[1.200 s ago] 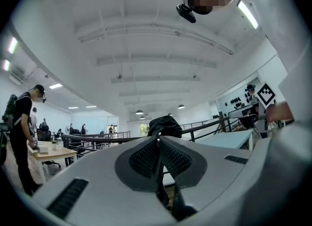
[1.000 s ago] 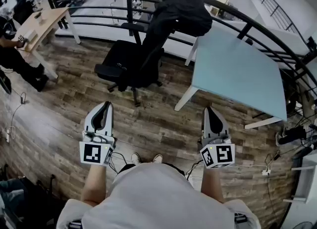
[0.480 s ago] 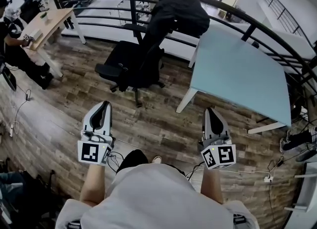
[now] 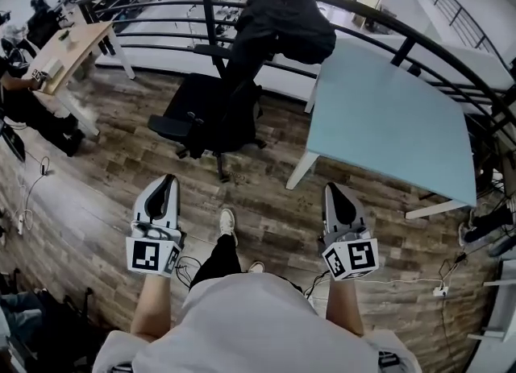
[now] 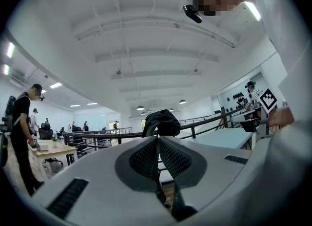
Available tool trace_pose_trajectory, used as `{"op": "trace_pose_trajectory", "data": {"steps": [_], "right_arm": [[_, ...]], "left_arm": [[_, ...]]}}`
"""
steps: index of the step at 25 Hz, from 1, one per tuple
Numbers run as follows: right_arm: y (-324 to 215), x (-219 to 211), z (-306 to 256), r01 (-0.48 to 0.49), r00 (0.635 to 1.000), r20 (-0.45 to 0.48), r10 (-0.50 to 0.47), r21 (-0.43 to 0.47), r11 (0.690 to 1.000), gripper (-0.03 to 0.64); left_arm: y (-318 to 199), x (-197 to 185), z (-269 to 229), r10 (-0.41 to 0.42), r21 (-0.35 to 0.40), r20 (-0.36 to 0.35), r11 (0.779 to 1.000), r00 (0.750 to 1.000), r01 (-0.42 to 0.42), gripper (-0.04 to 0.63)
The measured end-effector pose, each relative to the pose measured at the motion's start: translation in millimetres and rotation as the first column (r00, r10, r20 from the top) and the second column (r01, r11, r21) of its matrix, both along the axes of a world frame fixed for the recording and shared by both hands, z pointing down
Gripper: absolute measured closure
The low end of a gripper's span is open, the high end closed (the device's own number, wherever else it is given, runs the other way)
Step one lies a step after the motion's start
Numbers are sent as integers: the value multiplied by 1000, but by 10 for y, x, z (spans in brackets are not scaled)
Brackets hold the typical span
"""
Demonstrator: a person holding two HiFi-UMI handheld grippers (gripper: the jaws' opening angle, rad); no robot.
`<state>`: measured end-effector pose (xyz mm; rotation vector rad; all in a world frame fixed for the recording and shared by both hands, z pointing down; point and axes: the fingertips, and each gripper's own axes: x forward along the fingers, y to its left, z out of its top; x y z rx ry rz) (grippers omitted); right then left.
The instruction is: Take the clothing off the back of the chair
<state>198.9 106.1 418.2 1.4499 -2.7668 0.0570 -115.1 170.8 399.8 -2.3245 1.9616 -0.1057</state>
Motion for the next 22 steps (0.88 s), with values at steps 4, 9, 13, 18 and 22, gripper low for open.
{"op": "trace_pose_trajectory", "data": {"steps": [4, 9, 13, 18, 22], "right_arm": [[-298, 5, 108, -32, 999, -27, 31, -33, 999, 597], [-897, -238, 72, -63, 996, -58, 60, -51, 997, 597], [-1390, -601, -66, -69, 994, -84, 67, -30, 997, 597], [-1861, -1009, -120, -85, 989, -120, 82, -20, 996, 597], [-2004, -1123, -59, -122, 982, -148, 116, -33, 992, 597]], "left_arm": [[-486, 45, 108, 57, -8, -30, 998, 998, -58, 557], [-1139, -113, 125, 97, 1, -58, 995, 994, -97, 557], [-1690, -374, 215, 135, -28, -85, 990, 987, -138, 557], [-2307, -642, 301, 205, -52, -89, 976, 975, -210, 557], [-2654, -711, 387, 253, -63, -94, 964, 963, -259, 557]]}}
